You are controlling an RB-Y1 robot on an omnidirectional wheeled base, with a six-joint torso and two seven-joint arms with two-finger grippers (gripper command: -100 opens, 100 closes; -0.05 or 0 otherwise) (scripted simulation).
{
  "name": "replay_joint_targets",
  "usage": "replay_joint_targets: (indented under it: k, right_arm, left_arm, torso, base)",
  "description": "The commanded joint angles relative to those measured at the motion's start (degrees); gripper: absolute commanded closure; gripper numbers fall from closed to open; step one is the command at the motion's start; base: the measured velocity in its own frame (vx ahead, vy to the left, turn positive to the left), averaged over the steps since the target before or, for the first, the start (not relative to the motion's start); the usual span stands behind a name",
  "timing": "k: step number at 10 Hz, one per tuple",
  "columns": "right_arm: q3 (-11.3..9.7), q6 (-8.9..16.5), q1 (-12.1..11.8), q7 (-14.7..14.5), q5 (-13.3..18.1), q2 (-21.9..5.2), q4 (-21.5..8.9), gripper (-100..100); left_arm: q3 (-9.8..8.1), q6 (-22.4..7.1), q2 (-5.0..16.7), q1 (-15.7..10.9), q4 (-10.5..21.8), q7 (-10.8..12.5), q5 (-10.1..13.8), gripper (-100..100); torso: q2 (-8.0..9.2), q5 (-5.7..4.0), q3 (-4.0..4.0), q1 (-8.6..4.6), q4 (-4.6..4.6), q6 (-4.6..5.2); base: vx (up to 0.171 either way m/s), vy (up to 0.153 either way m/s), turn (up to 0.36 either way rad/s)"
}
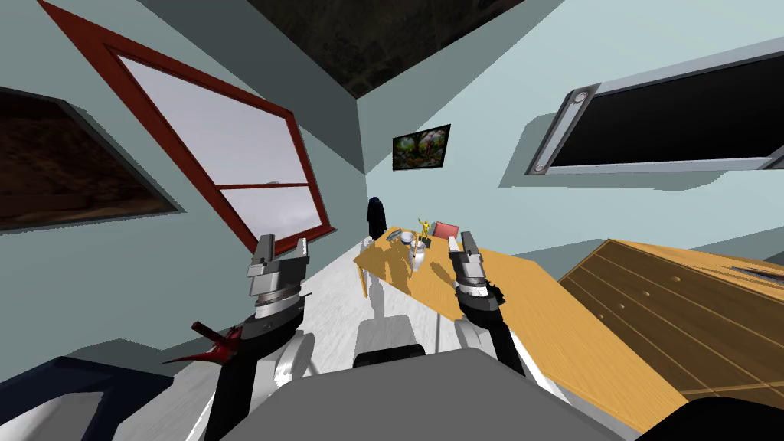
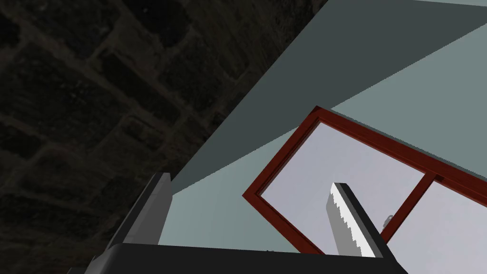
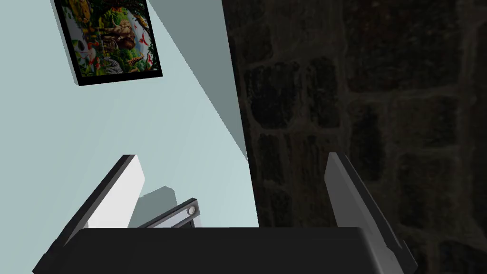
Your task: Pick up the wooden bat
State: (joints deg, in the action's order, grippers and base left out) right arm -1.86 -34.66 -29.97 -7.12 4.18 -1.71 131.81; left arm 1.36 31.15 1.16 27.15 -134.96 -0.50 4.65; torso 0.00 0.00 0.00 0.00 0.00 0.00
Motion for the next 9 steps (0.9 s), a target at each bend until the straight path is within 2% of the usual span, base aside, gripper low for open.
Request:
replay_joint_targets:
  k: [1,3,4,9]
  right_arm:
    - [0.5,0.2,-0.1,-0.2,0.7,-2.0,-1.0,-100]
    - [1.2,0.6,-0.3,-0.5,1.7,-3.6,-2.5,-100]
    - [2.1,0.9,-0.5,-0.8,3.0,-4.8,-4.4,-100]
    - [5.1,2.1,-1.4,-1.3,7.1,-6.5,-10.2,-100]
  left_arm:
    - [0.0,0.0,0.0,0.0,0.0,0.0,0.0,0]
    - [0.0,0.0,0.0,0.0,0.0,0.0,0.0,0]
    - [0.0,0.0,0.0,0.0,0.0,0.0,0.0,0]
    - [0.01,0.0,0.0,0.0,0.0,0.0,0.0,0]
  torso:
    - [0.0,0.0,0.0,0.0,0.0,0.0]
    - [-0.2,0.04,-0.11,0.19,-0.04,0.0]
    - [-0.22,0.05,-0.13,0.24,-0.05,0.0]
    - [-0.38,0.09,-0.22,0.39,-0.09,0.01]
  base:
    - [0.026,0.03,-0.045]
    - [0.062,0.065,-0.057]
    - [0.093,0.095,-0.103]
    - [0.099,0.117,-0.097]
